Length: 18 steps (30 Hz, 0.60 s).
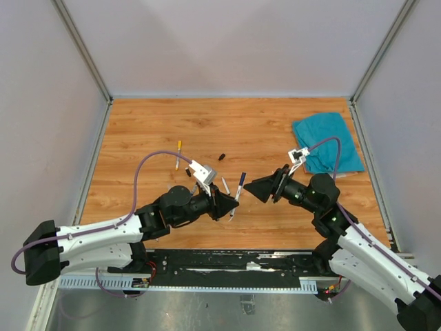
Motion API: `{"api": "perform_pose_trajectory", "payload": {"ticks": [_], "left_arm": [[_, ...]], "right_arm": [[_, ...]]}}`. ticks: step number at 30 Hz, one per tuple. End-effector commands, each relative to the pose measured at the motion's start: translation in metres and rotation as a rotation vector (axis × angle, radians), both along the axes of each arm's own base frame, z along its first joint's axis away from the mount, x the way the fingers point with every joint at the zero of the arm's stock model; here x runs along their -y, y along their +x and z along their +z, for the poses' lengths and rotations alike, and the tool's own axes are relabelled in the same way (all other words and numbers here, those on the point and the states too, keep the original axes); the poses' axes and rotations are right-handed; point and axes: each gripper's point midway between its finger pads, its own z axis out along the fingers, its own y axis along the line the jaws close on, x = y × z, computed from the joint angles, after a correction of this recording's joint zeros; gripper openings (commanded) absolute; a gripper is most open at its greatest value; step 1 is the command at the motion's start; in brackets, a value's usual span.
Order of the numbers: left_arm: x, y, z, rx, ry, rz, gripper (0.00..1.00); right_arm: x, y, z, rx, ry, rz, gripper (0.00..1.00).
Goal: Insert the pens into the pen caps
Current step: Insert the pen cap onto the pen, then press the pen cap onto the pen.
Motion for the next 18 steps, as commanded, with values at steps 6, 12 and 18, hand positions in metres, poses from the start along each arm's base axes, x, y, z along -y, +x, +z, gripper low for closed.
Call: {"api": "perform_pose_trajectory", "payload": {"ticks": [6,12,18], "left_arm": [[-0.003,0.002,0.019,0.031,-0.031,0.023,0.0],[-0.004,0.001,0.016,0.023,-0.021,0.02,0.0],[-0.004,0.0,0.015,0.019,-0.02,0.021,0.01]], "right_arm": [[0.021,0.022,0.028,0.05,-0.064,-0.151,0.67],[0.016,0.033,0.041,0.053,-0.077,-0.162,0.66],[0.011,0.04,0.045,0.04,-0.069,-0.169,0.65]]}}
